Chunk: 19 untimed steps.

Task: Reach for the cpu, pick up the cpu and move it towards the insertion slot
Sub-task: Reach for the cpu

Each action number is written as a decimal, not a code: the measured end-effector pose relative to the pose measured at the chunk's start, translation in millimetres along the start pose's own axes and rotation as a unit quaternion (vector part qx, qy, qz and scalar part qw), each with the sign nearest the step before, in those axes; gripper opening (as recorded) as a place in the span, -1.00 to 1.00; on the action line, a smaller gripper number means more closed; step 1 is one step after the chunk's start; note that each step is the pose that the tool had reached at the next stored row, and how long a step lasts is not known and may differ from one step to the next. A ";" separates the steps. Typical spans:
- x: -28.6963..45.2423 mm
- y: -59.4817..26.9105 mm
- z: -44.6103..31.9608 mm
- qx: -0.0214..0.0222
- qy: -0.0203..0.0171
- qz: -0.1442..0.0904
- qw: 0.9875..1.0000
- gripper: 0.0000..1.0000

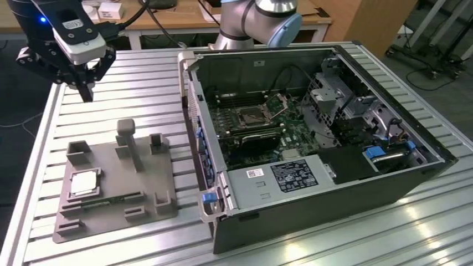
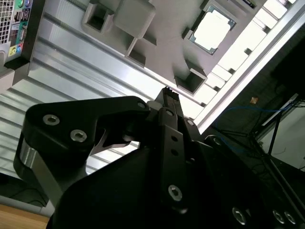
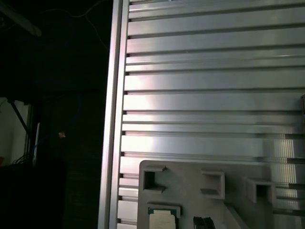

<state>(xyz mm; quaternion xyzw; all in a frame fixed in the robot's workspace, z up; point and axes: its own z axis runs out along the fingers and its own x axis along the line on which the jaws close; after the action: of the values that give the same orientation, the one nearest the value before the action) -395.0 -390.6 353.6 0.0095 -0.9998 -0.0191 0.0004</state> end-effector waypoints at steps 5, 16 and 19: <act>6.0 -0.1 0.5 0.000 0.000 0.000 1.000 -0.79; 13.5 -0.2 1.2 0.000 0.000 0.000 1.000 -0.79; 15.2 -0.3 1.4 0.000 0.000 0.000 1.000 -0.79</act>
<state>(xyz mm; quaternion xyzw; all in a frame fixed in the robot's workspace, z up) -410.2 -391.1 352.2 0.0098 -0.9998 -0.0191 0.0004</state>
